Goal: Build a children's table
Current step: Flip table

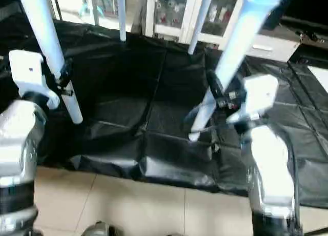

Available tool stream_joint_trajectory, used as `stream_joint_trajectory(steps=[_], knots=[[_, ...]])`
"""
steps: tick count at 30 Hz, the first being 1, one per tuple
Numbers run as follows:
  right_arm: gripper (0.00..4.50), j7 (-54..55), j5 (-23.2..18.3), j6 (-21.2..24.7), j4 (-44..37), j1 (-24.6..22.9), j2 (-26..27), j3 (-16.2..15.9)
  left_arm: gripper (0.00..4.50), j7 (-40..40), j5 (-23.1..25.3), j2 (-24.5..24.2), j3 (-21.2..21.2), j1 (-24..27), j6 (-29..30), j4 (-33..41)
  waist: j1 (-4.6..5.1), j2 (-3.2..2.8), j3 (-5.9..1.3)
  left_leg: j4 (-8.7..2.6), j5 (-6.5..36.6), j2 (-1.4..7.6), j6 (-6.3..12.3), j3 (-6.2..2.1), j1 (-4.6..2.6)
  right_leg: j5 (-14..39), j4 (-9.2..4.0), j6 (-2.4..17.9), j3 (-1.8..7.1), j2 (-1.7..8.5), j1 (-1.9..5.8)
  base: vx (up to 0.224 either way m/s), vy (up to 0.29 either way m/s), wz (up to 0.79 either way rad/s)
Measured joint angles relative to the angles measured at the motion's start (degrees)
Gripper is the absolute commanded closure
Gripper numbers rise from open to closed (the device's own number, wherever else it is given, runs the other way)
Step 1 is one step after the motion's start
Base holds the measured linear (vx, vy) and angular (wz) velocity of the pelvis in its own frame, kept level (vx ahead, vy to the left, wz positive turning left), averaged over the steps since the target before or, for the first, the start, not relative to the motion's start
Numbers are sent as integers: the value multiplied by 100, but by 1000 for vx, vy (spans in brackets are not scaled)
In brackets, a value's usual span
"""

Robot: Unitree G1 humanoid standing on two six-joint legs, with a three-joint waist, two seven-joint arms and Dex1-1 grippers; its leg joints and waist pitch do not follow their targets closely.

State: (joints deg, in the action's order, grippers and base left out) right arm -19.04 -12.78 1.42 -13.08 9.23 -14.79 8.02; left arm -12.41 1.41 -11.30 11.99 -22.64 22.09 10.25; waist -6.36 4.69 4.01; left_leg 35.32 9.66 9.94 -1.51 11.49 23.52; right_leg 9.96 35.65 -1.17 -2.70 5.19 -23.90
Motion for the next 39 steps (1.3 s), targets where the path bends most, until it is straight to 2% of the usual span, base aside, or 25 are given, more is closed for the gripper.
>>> stream_joint_trajectory(steps=[3, 8, 12, 23, 24, 25, 27, 30, 31, 34, 36, 39], knots=[[280, 36, -1, -206, -47, -186, 8, -65, 278, 6, 0, 0, -10, 194, 7, 230, 55, 26, -18, 0, 7, 0, 9, 4, -5, 1, -13, -1, 3, 0, 8, 0, 0, 0], [280, 147, -14, -219, 12, -244, 9, -127, 278, 66, 11, 38, -84, 424, 95, 506, 133, 65, -44, -2, 8, -2, 9, 3, -48, 11, -47, -32, 3, -1, 62, 0, 0, 0], [280, 146, -115, -215, 239, -130, 1, -91, 278, 107, 98, 32, -189, 431, 362, 660, 147, 86, -58, -2, 8, -6, 9, -1, -55, 10, -64, -35, 5, -1, 76, 0, 0, 0], [280, 97, -289, -145, 565, 151, -153, -83, 278, 110, 98, -155, -288, 302, 1040, 913, 161, 88, -60, -1, 7, -7, 7, -3, -53, -22, -65, -48, 6, -2, 70, 0, 0, 0], [280, 86, -320, -142, 581, 161, -157, -82, 243, 110, 94, -168, -292, 281, 1105, 929, 161, 88, -60, -1, 7, -7, 7, -3, -53, -23, -65, -47, 6, -2, 70, 0, 0, 0], [280, 54, -381, -139, 581, 161, -171, -79, 243, 109, 56, -168, -295, 280, 1194, 1009, 160, 88, -60, -1, 7, -7, 7, -3, -52, -24, -65, -46, 6, -2, 69, 0, 0, 0], [224, 8, -455, -139, 580, 160, -178, -74, 205, 97, 54, -172, -323, 280, 1302, 1077, 159, 87, -59, -1, 7, -6, 7, -3, -51, -26, -64, -45, 7, -2, 67, 0, 0, 0], [202, -162, -272, -145, 515, 115, -366, -135, 192, 72, 42, -199, -392, 228, 1312, 1431, 151, 90, -61, -1, 7, -5, 7, -3, -49, -30, -65, -43, 5, -2, 67, 0, 0, 0], [171, -171, -263, -146, 463, 70, -372, -125, 164, 69, 31, -221, -388, 207, 1311, 1558, 149, 90, -61, -2, 7, -4, 7, -3, -50, -30, -65, -42, 5, -3, 67, 0, 0, 0], [160, -177, -256, -148, 370, -26, -371, -139, 152, 45, -58, -203, -389, 209, 1312, 1680, 146, 90, -61, -2, 7, -4, 7, -3, -51, -29, -65, -43, 6, -4, 67, 0, 0, 0], [129, -171, -262, -145, 308, -77, -368, -133, 121, 48, -90, -150, -375, 227, 1351, 1747, 144, 90, -61, -2, 7, -4, 7, -3, -50, -28, -66, -45, 7, -4, 67, 0, 0, 0], [111, -134, -288, -138, 43, -277, -324, -116, 102, 62, -186, -73, -368, 401, 1447, 2033, 140, 89, -61, -2, 7, -4, 7, -3, -50, -27, -67, -47, 6, -4, 67, 0, 0, 0]])
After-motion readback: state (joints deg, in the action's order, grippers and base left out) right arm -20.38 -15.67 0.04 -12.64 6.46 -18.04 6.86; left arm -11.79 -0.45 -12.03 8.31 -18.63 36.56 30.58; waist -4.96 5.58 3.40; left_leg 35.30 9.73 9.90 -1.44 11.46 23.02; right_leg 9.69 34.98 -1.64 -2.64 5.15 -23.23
